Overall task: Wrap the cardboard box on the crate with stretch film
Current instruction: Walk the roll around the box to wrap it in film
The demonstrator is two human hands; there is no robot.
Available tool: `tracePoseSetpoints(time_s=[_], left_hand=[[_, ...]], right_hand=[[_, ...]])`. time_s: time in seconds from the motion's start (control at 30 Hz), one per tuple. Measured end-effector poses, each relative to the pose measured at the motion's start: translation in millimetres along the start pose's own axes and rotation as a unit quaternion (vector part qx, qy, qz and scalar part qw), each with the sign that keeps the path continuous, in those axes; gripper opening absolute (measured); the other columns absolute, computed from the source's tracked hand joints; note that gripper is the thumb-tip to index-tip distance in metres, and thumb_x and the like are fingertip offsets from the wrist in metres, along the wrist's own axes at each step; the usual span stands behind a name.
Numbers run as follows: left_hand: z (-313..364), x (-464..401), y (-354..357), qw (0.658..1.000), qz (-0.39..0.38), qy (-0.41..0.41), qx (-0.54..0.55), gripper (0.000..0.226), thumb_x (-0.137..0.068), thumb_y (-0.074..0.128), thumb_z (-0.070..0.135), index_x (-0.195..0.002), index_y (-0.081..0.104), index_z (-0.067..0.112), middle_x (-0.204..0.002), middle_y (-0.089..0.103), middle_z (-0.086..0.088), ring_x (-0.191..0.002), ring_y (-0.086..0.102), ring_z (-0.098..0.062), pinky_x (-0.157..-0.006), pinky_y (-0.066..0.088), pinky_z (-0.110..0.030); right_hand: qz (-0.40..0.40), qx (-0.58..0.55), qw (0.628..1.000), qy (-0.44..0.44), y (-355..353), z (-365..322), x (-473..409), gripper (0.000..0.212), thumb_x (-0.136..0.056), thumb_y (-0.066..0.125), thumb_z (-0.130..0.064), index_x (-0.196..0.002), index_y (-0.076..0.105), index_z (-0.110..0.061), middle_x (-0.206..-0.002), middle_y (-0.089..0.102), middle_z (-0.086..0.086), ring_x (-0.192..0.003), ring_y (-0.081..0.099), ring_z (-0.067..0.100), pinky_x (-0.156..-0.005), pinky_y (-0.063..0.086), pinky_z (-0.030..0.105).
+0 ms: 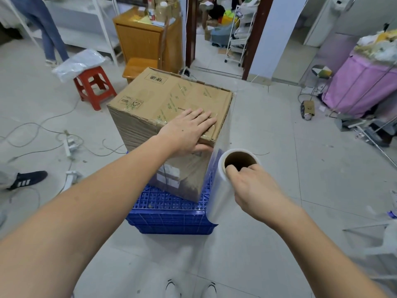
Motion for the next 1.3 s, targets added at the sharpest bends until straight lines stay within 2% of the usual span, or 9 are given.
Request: tracePoseSetpoints(time_s=[0.1, 0.2, 0.3, 0.47, 0.7, 1.0, 1.13, 1.23, 1.3], left_hand=[[-0.1, 1.4, -0.7, 1.0, 0.0, -0.002, -0.001, 0.096, -0.093, 0.027, 0.083, -0.165, 0.001, 0.025, -0.173, 0.004, -0.004, -0.159, 0.004, -0.025, -0.129, 0.007, -0.045], [1.0, 2.8, -2.3, 1.0, 0.003, -0.001, 0.003, 0.096, -0.093, 0.028, 0.083, -0.165, 0.002, 0.025, -0.173, 0.004, -0.004, -0.159, 0.005, -0.025, -0.129, 0.006, -0.044], [0.6, 3.1, -3.3, 1.0, 0.002, -0.002, 0.005, 0.096, -0.093, 0.029, 0.083, -0.165, 0.003, 0.024, -0.173, 0.005, -0.004, -0.159, 0.005, -0.026, -0.129, 0.008, -0.044], [-2.1, 0.2, -6.5, 1.0, 0.008, -0.002, 0.016, 0.097, -0.091, 0.024, 0.084, -0.165, 0.005, 0.024, -0.172, 0.008, -0.005, -0.159, 0.008, -0.027, -0.129, 0.01, -0.046], [11.9, -22.7, -7.1, 0.998, 0.026, -0.033, 0.038, 0.093, -0.094, 0.03, 0.079, -0.164, 0.014, 0.02, -0.171, 0.016, -0.008, -0.157, 0.015, -0.032, -0.126, 0.016, -0.051], [6.3, -22.9, -8.8, 0.994, 0.043, -0.017, 0.101, 0.105, -0.083, 0.042, 0.087, -0.162, 0.022, 0.021, -0.17, 0.022, -0.007, -0.156, 0.019, -0.031, -0.125, 0.018, -0.052], [-3.8, -24.2, -17.0, 0.979, -0.009, 0.015, 0.204, 0.101, -0.08, 0.076, 0.063, -0.159, 0.031, 0.02, -0.169, 0.025, -0.008, -0.156, 0.019, -0.03, -0.126, 0.015, -0.049], [-15.1, -15.4, -25.7, 0.955, -0.043, 0.046, 0.29, 0.091, -0.082, 0.084, 0.038, -0.158, 0.037, 0.021, -0.167, 0.028, -0.006, -0.156, 0.018, -0.025, -0.126, 0.014, -0.041], [-26.9, -10.7, -25.2, 0.949, -0.064, 0.066, 0.301, 0.091, -0.082, 0.086, 0.035, -0.158, 0.037, 0.026, -0.17, 0.021, -0.004, -0.158, 0.013, -0.022, -0.127, 0.015, -0.041]], right_hand=[[0.026, -0.028, 0.995, 0.093, -1.2, 21.6, -6.9, 0.044, -0.086, 0.057, -0.058, -0.082, 0.033, -0.022, -0.058, 0.039, -0.008, -0.06, 0.045, 0.019, -0.072, 0.041, 0.031], [0.074, -0.033, 0.984, 0.159, -6.6, 37.9, -11.5, 0.069, -0.073, 0.045, -0.088, -0.06, 0.032, -0.022, -0.049, 0.035, -0.01, -0.061, 0.041, 0.017, -0.064, 0.034, 0.03], [0.058, -0.033, 0.988, 0.138, -1.3, 35.6, -18.9, 0.066, -0.079, 0.046, -0.083, -0.059, 0.031, -0.022, -0.053, 0.038, -0.009, -0.063, 0.04, 0.016, -0.068, 0.029, 0.029], [0.135, -0.057, 0.987, 0.059, -10.5, 16.6, -10.3, 0.062, -0.072, 0.078, -0.053, -0.055, 0.026, -0.026, -0.049, 0.021, -0.014, -0.054, 0.032, 0.018, -0.064, 0.038, 0.028], [0.201, -0.105, 0.974, 0.008, -24.5, -21.0, -3.8, 0.059, -0.07, 0.08, -0.052, -0.061, 0.028, -0.026, -0.052, 0.024, -0.01, -0.055, 0.025, 0.017, -0.07, 0.048, 0.033], [0.201, -0.118, 0.972, 0.027, -35.9, -86.3, -26.2, 0.055, -0.068, 0.087, -0.045, -0.063, 0.035, -0.027, -0.063, 0.026, -0.013, -0.061, 0.024, 0.009, -0.08, 0.051, 0.032], [0.183, -0.113, 0.976, 0.026, -32.2, -97.8, -38.6, 0.058, -0.068, 0.087, -0.044, -0.065, 0.031, -0.026, -0.06, 0.026, -0.013, -0.059, 0.025, 0.01, -0.08, 0.05, 0.032], [0.169, -0.102, 0.98, 0.009, -25.0, -105.3, -43.2, 0.057, -0.071, 0.083, -0.046, -0.064, 0.031, -0.025, -0.055, 0.028, -0.013, -0.057, 0.027, 0.011, -0.083, 0.049, 0.033], [0.161, -0.092, 0.983, -0.002, -21.1, -109.1, -43.1, 0.055, -0.073, 0.08, -0.048, -0.063, 0.031, -0.024, -0.051, 0.035, -0.011, -0.054, 0.032, 0.014, -0.085, 0.047, 0.032]])
Point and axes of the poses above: each hand's wrist, its own x-axis away from the middle knuckle, its own y-axis out of the palm, z = x × y, the point moved 10 cm from there along -x, towards the middle knuckle
